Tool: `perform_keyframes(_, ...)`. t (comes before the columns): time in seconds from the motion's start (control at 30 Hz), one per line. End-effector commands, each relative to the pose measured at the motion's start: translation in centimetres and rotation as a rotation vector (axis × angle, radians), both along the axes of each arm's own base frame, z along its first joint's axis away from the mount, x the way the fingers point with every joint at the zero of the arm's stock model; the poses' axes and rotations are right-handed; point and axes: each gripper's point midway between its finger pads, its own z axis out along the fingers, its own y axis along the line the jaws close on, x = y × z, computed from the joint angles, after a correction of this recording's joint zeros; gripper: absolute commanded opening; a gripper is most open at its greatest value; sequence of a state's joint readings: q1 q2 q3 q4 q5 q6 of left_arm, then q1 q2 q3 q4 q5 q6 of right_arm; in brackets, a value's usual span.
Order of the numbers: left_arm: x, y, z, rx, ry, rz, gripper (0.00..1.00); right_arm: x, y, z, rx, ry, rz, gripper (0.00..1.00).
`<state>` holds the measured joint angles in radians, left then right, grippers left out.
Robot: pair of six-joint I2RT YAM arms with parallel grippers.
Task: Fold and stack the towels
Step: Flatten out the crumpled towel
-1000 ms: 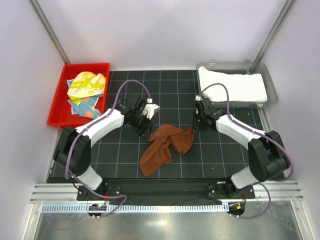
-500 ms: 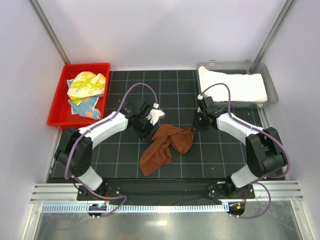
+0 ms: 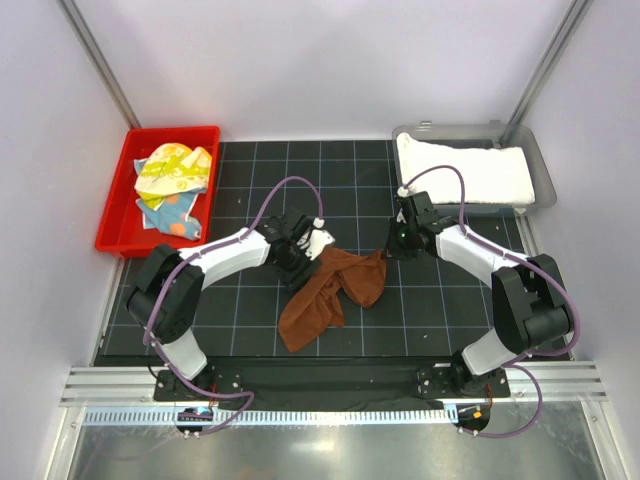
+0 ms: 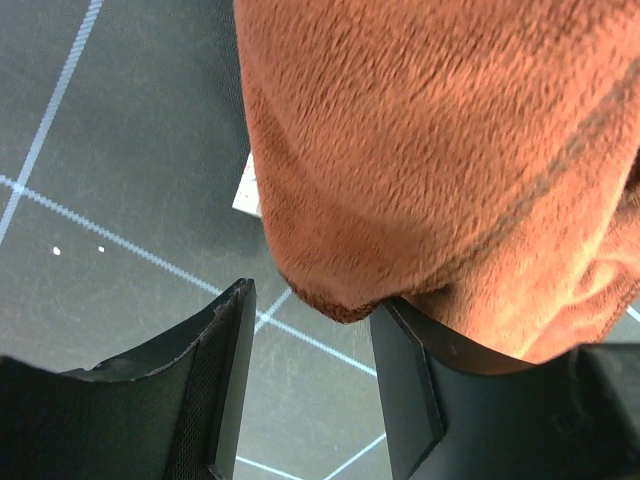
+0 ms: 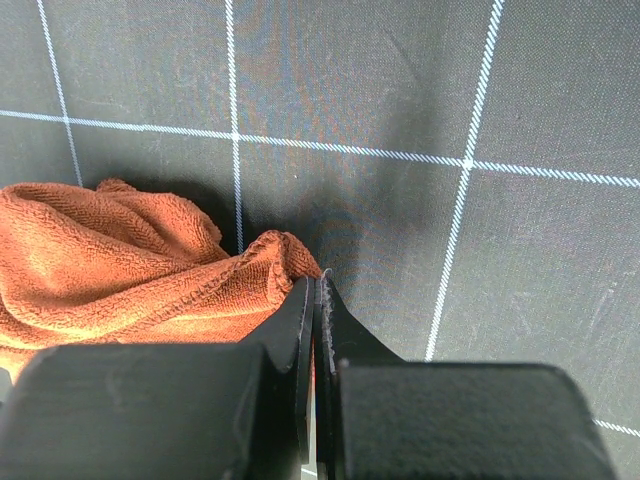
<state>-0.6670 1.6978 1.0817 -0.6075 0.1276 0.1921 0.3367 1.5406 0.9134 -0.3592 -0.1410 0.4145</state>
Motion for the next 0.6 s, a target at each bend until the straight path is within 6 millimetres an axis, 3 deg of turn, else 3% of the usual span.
perform_keyframes(0.0,1.6,-1.5,0.8,-0.032,-0.077,-0.016,0.52,0.6,0.3,0.6,0.024,-0.033,0.007,0.01)
perform_keyframes(0.2,1.9,-2.5,1.1,-0.042,-0.086,-0.036,0.47,0.7,0.3,0.3,0.021,-0.028,0.010,0.01)
perform_keyframes(0.3,1.7,-2.6,1.4,-0.037,-0.081,-0.054,0.23,0.8,0.2,0.1,0.012,-0.025,0.010,0.01)
perform_keyframes(0.33,2.0,-2.7,1.9,-0.038,-0.089,-0.055,0.07,0.8,0.1,0.1,0.007,-0.027,0.008,0.01)
perform_keyframes(0.37,2.4,-2.5,2.4,-0.020,-0.108,-0.050,0.00,1.2,-0.4,0.2,-0.022,-0.039,-0.008,0.01)
perform_keyframes(0.4,2.2,-1.8,2.7,0.012,-0.099,-0.049,0.00,1.9,-0.8,1.3,-0.045,-0.057,-0.023,0.01)
perform_keyframes(0.47,3.6,-1.6,5.3,0.041,-0.164,-0.056,0.00,3.2,-0.9,3.6,-0.056,-0.118,-0.035,0.01)
perform_keyframes(0.5,4.1,-0.5,7.0,0.094,-0.194,-0.032,0.00,4.4,-0.7,6.9,-0.040,-0.199,-0.033,0.01)
perform_keyframes(0.53,6.0,-0.3,10.1,0.113,-0.291,-0.013,0.00,5.8,-0.3,10.3,-0.015,-0.289,-0.040,0.01)
perform_keyframes(0.57,6.8,-0.2,12.0,0.113,-0.344,0.009,0.00,6.4,-0.3,12.3,-0.005,-0.343,-0.045,0.01)
